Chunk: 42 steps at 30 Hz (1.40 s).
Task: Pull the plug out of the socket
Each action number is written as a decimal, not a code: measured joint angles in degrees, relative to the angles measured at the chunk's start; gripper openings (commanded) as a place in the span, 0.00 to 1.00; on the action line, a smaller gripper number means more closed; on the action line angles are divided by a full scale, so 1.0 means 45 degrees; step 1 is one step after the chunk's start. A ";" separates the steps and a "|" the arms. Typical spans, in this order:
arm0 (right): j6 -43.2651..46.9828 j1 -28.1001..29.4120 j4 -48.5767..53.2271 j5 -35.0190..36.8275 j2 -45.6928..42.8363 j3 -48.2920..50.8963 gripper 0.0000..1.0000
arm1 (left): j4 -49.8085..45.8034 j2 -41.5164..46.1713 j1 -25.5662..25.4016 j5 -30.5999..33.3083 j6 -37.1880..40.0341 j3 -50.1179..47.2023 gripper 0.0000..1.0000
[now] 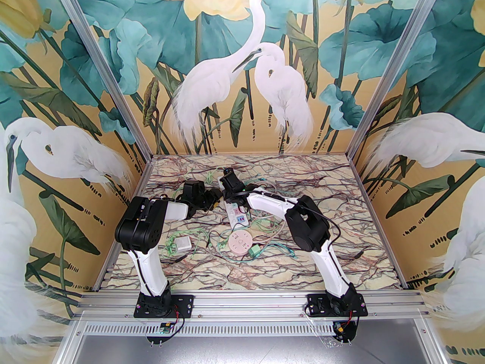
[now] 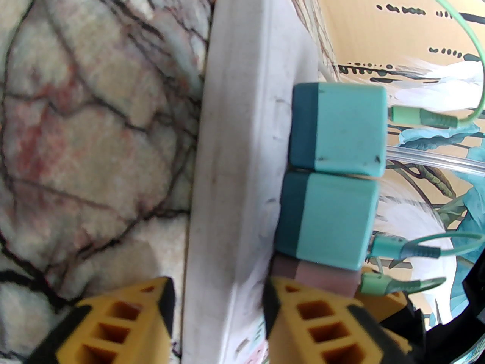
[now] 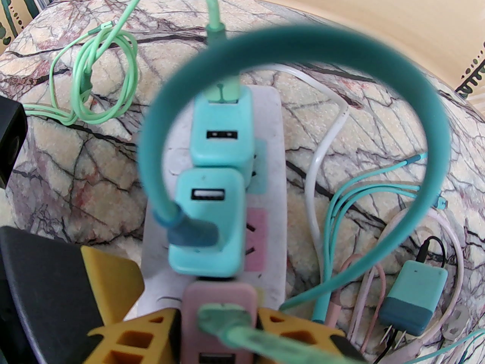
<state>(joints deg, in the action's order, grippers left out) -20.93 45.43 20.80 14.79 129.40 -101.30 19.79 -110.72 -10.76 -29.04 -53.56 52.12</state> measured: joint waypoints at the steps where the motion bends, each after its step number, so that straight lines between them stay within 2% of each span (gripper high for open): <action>1: 0.0000 0.0000 0.0000 -0.0005 0.0000 0.0000 0.37 | -0.0165 -0.0005 0.0000 -0.0005 0.0019 0.0063 0.43; 4: 0.0000 0.0000 0.0000 -0.0005 0.0000 0.0000 0.36 | -0.0534 -0.0097 -0.0029 -0.0010 0.0117 0.0291 0.37; 16: -0.0005 -0.0010 0.0296 -0.0097 0.0063 -0.0223 0.35 | -0.2356 -0.0170 -0.0369 0.0418 0.0782 0.1234 0.36; 23: -0.0039 0.0005 0.1214 0.0039 0.0413 -0.1044 0.32 | -0.2399 -0.0233 -0.0359 0.0403 0.0801 0.1292 0.35; 31: -0.0029 0.0175 0.1778 0.0442 0.0685 -0.1598 0.24 | -0.2409 -0.0238 -0.0355 0.0379 0.0801 0.1311 0.34; 42: 0.0243 0.0476 0.2006 0.1428 0.0962 -0.2055 0.20 | -0.2404 -0.0238 -0.0272 0.0369 0.0811 0.1311 0.33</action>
<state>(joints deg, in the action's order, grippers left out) -19.84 47.57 29.82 21.21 133.73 -110.54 8.97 -111.79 -11.99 -27.38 -49.91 58.02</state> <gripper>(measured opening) 0.295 0.332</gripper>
